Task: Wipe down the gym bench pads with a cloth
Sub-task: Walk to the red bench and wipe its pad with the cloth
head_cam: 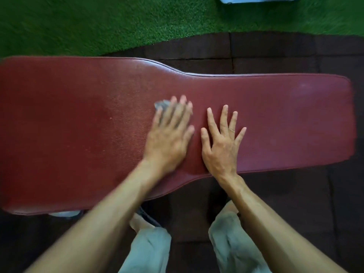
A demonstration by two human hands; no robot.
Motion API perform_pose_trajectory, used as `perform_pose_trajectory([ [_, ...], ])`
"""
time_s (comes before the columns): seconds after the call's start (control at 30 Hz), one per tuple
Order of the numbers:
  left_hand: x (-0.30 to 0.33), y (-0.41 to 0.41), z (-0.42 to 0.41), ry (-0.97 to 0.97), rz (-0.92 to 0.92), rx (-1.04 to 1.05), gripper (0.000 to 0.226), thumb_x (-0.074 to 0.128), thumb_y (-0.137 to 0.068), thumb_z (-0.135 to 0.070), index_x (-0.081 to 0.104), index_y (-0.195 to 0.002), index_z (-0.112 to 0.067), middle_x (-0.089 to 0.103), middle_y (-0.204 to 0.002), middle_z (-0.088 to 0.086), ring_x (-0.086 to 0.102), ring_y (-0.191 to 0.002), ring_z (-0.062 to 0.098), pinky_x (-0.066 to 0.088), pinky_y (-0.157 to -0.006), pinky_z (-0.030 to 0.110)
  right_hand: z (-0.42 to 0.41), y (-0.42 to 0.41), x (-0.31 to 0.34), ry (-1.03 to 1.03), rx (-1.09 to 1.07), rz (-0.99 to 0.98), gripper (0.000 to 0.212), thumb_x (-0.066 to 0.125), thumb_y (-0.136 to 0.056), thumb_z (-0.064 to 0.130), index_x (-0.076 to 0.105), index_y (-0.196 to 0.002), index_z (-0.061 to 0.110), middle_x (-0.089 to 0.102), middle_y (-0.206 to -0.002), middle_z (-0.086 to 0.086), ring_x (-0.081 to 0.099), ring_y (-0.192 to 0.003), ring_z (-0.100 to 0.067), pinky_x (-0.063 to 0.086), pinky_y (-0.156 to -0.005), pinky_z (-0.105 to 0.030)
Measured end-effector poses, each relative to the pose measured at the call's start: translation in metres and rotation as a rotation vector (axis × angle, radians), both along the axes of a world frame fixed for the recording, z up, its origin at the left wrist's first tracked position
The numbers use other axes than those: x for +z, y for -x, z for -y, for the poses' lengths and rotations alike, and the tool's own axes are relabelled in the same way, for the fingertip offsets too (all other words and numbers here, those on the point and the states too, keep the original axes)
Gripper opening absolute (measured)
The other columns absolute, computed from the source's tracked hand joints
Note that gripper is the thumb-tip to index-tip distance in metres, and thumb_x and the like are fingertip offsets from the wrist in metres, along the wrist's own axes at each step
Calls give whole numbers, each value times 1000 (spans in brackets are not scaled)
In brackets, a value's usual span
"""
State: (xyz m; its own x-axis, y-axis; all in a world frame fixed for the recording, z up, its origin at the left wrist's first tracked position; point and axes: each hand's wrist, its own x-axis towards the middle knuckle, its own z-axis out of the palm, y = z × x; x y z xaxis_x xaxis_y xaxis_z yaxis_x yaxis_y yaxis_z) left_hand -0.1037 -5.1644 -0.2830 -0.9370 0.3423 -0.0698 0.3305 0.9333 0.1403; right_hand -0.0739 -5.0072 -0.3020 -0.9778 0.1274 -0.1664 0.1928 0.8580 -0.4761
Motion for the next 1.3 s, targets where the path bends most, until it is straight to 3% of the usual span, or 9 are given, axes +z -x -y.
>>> perform_pose_trajectory([
  [0.13, 10, 78, 85, 32, -29, 325, 62, 16, -106, -42, 11, -161, -16, 7, -169, 8, 5, -157, 27, 5, -126, 47, 22, 0, 2, 9, -56, 1, 56, 33, -105, 40, 18, -159, 33, -1, -169, -4, -11, -155, -29, -9, -120, -61],
  [0.27, 20, -27, 124, 18, -1, 426, 64, 18, -106, -43, 9, -161, -11, 3, -169, 10, 1, -157, 27, 7, -127, 50, 44, -3, 3, -9, -29, -16, 56, 34, -106, 39, 19, -159, 32, 1, -169, -4, -9, -156, -30, -6, -121, -61],
  [0.4, 15, -108, 75, 56, 62, 295, 66, 20, -106, -45, 15, -160, -9, 7, -169, 11, 6, -156, 30, 16, -125, 53, 61, -1, 5, -69, -27, -14, 57, 29, -105, 46, 19, -159, 32, 3, -169, -4, -6, -156, -30, -4, -121, -59],
  [0.57, 7, 14, 58, -45, -14, 64, 61, 22, -106, -42, 22, -160, -14, 17, -168, 7, 13, -156, 26, 15, -126, 49, 68, -1, 5, -111, -33, 8, 58, 26, -105, 47, 13, -160, 32, 0, -169, -5, -7, -156, -31, -1, -122, -61],
  [0.7, 15, 75, 145, 43, -32, 303, 61, 15, -106, -42, 8, -162, -18, 5, -170, 6, 3, -157, 25, 4, -127, 47, 64, 0, 6, -118, -27, 36, 59, 22, -104, 49, 7, -160, 34, -6, -169, -3, -11, -155, -30, -2, -121, -65],
  [0.83, 24, -21, 188, 63, -9, 434, 65, 15, -107, -45, 6, -161, -12, 1, -169, 12, 0, -157, 29, 6, -127, 51, 84, 2, 10, -131, 117, 5, 59, 26, -104, 51, 10, -159, 35, -4, -169, -1, -11, -155, -29, -5, -120, -66],
  [0.97, 16, -95, 116, 76, 89, 200, 67, 13, -106, -50, 12, -161, -12, 4, -169, 11, 3, -157, 29, 14, -126, 52, 111, 7, 11, -188, 170, -43, 58, 27, -105, 51, 15, -159, 36, 3, -169, -3, -4, -156, -31, 1, -122, -63],
  [1.1, 9, -4, 140, 59, -5, 69, 62, 15, -107, -44, 15, -161, -14, 9, -169, 8, 7, -157, 27, 9, -127, 47, 107, 5, 9, -194, 163, -40, 58, 25, -104, 53, 13, -159, 38, 1, -170, -1, -6, -156, -27, 2, -123, -61],
  [1.3, 36, 25, 260, 114, -20, 422, 64, 16, -106, -46, 6, -162, -17, 2, -170, 8, 1, -157, 26, 2, -126, 48, 106, 7, 12, -165, 158, -38, 58, 27, -104, 53, 13, -159, 39, 0, -170, 1, -7, -156, -25, 2, -123, -60],
])
